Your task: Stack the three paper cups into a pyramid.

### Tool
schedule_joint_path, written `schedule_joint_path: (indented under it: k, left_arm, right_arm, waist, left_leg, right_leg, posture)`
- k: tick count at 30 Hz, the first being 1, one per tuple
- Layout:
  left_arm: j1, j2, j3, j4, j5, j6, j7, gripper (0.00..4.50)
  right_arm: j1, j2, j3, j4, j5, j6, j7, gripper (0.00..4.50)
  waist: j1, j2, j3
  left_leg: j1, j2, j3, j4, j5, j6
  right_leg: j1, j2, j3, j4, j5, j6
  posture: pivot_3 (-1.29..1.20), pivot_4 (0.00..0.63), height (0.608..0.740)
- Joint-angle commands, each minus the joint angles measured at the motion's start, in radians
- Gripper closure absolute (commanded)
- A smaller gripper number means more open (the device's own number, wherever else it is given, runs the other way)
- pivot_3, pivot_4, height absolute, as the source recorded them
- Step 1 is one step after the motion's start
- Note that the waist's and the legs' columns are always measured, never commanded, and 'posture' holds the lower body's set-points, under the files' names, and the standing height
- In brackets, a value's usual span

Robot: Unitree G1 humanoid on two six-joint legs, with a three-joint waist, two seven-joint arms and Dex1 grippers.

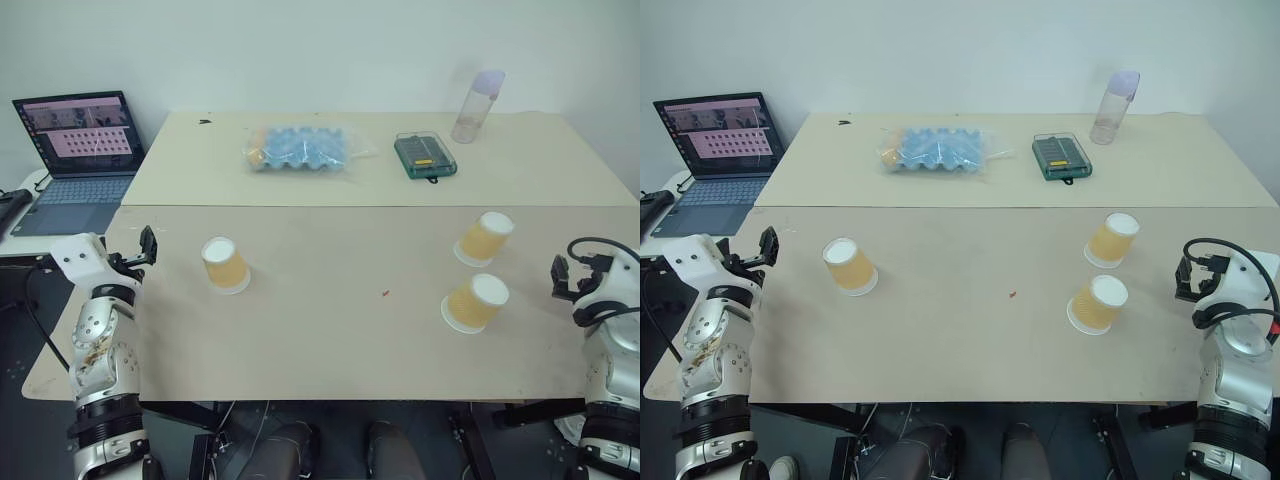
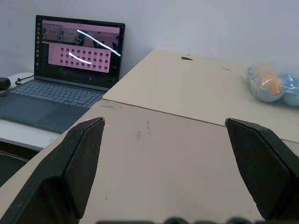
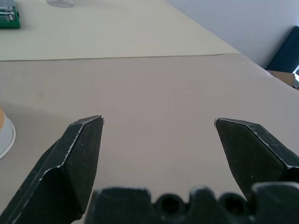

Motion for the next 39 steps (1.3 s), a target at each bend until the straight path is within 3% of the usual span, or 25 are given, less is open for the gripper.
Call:
schedule_joint_path:
  k: [1,6,10,13,16,21,26,32,39]
  left_arm:
    - [-0.024,0.019,0.024,-0.024,-0.023,0.001,-0.009,0.10]
    - [-0.086,0.038,-0.054,-0.188,-0.136,0.114,-0.118,0.10]
    - [-0.093,0.170,-0.235,-0.588,-0.439,0.396,-0.346,0.10]
    - [-0.044,0.262,-0.295,-0.709,-0.542,0.484,-0.458,0.10]
    - [-0.011,0.310,-0.332,-0.723,-0.527,0.493,-0.519,0.10]
    - [0.001,0.306,-0.363,-0.646,-0.437,0.454,-0.559,0.10]
    - [-0.016,0.267,-0.395,-0.624,-0.423,0.453,-0.576,0.10]
    - [-0.015,0.263,-0.414,-0.632,-0.427,0.465,-0.607,0.10]
    - [0.014,0.373,-0.475,-0.636,-0.295,0.425,-0.707,0.10]
  right_arm:
    - [-0.012,-0.007,-0.021,-0.043,0.010,-0.018,-0.005,0.07]
    - [-0.020,-0.013,-0.022,-0.021,0.010,-0.021,-0.004,0.07]
    - [-0.045,-0.026,-0.006,-0.002,0.001,-0.018,0.006,0.07]
    - [-0.053,-0.029,-0.005,0.000,-0.001,-0.017,0.008,0.07]
    - [-0.050,-0.039,-0.005,-0.015,-0.001,-0.011,0.014,0.07]
    - [0.015,-0.126,-0.034,-0.104,0.024,0.038,0.101,0.07]
    - [0.283,-0.330,-0.154,-0.323,0.263,0.219,0.567,0.07]
    - [0.511,-0.421,-0.248,-0.498,0.429,0.376,0.862,0.07]
    - [0.433,-0.385,-0.129,-0.626,0.444,0.414,0.809,0.07]
  waist:
    - [0.000,0.000,0.000]
    - [0.002,0.000,0.000]
    - [-0.001,-0.001,0.001]
    - [-0.010,0.004,-0.002]
    - [-0.018,0.008,-0.003]
    - [-0.005,0.010,-0.001]
    - [0.013,0.011,-0.001]
    - [-0.001,0.009,0.000]
    - [-0.001,0.008,0.001]
  left_leg:
    - [0.000,0.000,0.000,0.000,0.000,0.000]
    - [-0.001,0.000,0.000,0.000,0.000,0.000]
    - [-0.002,0.000,0.000,0.001,0.000,0.000]
    - [0.000,-0.001,0.002,0.000,0.000,0.000]
    - [0.003,0.000,0.004,-0.005,0.000,0.000]
    - [0.004,0.006,0.003,-0.006,0.003,-0.004]
    - [0.003,0.008,0.004,-0.006,0.002,-0.004]
    - [0.000,0.015,0.004,-0.006,-0.001,-0.003]
    - [0.000,0.017,0.007,-0.006,-0.001,-0.003]
  right_leg:
    - [0.000,0.000,0.000,0.000,0.000,0.000]
    - [0.000,0.000,0.000,0.000,0.000,0.000]
    - [-0.001,0.000,0.000,0.000,0.001,0.000]
    - [0.000,0.000,0.002,-0.001,0.000,0.001]
    - [0.000,0.001,0.005,0.000,-0.001,-0.001]
    - [0.001,0.006,0.004,0.001,-0.001,-0.004]
    - [0.002,0.006,0.002,-0.002,-0.004,0.001]
    - [0.002,0.007,0.002,-0.012,-0.002,0.000]
    - [0.003,0.006,0.002,-0.013,-0.001,0.000]
  posture:
    - [0.00,0.150,0.740]
    - [0.00,0.150,0.740]
    - [0.00,0.150,0.740]
    - [0.00,0.150,0.740]
    - [0.00,0.150,0.740]
    - [0.00,0.150,0.740]
    - [0.00,0.150,0.740]
    - [0.00,0.150,0.740]
    - [0.00,0.150,0.740]
